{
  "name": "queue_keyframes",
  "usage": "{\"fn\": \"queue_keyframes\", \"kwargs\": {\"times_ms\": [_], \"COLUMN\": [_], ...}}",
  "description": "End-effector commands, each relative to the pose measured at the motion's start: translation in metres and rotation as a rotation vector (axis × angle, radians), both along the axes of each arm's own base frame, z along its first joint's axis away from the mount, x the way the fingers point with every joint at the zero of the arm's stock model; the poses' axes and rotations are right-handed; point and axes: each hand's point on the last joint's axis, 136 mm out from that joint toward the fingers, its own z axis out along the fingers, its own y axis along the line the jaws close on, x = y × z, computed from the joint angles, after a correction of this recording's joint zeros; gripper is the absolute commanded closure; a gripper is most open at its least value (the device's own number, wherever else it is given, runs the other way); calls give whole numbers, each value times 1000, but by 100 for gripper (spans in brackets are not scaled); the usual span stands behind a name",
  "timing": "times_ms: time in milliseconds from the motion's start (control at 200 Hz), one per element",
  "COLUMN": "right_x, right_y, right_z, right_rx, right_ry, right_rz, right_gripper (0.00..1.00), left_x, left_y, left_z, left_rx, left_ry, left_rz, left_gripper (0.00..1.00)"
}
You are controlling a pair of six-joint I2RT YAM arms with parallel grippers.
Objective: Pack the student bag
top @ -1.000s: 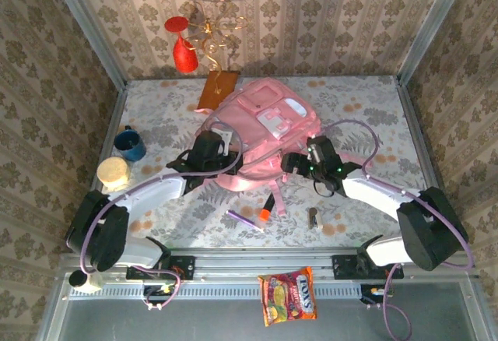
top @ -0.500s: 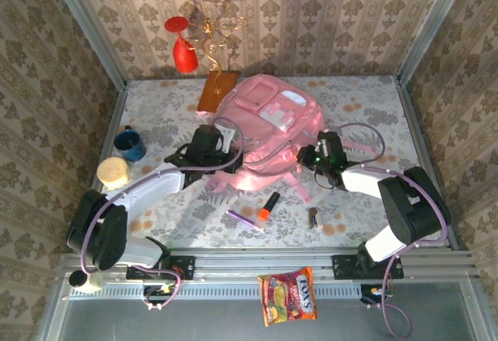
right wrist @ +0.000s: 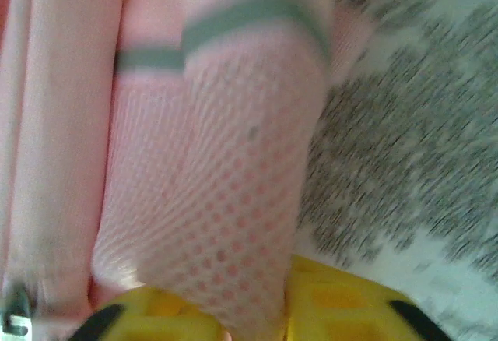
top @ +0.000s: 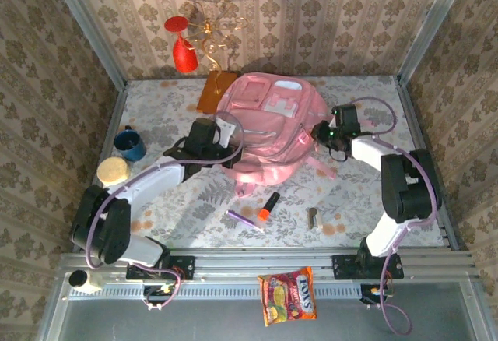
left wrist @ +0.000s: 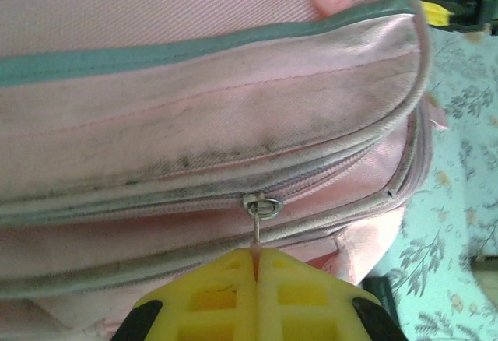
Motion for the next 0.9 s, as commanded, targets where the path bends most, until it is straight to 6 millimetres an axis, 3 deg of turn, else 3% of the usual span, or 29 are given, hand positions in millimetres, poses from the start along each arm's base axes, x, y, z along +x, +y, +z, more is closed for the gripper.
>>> {"fn": "queue_keyframes", "kwargs": {"times_ms": [0, 135, 255, 420, 590, 670, 710, 765, 840, 895], "right_x": [3, -27, -68, -106, -113, -110, -108, -103, -100, -99], "right_y": [-27, -5, 31, 62, 97, 104, 106, 102, 89, 77], "right_z": [13, 35, 37, 11, -12, -19, -22, -23, -23, -21], "right_rx": [-81, -34, -11, 1, 56, 46, 50, 33, -8, -36], "right_ry": [3, -42, -49, -18, 11, 19, 17, 2, -11, -26], "right_rz": [-31, 8, 70, 61, 91, 89, 87, 72, 43, 18], "right_gripper": [56, 30, 18, 13, 12, 12, 17, 32, 64, 79], "left_x": [14, 26, 28, 23, 19, 17, 17, 16, 16, 15], "left_y": [-22, -40, -45, -40, -36, -35, -34, -30, -20, -11], "left_z": [23, 35, 32, 8, -4, -9, -12, -16, -24, -31], "left_rx": [-60, -86, -69, -15, 21, 42, 53, 81, 144, 201], "left_ry": [-8, -18, -22, 1, 15, 15, 16, 11, 1, -15], "left_rz": [25, 56, 62, 75, 72, 66, 64, 68, 73, 71], "left_gripper": [100, 100, 100, 100, 100, 100, 100, 100, 100, 100]}}
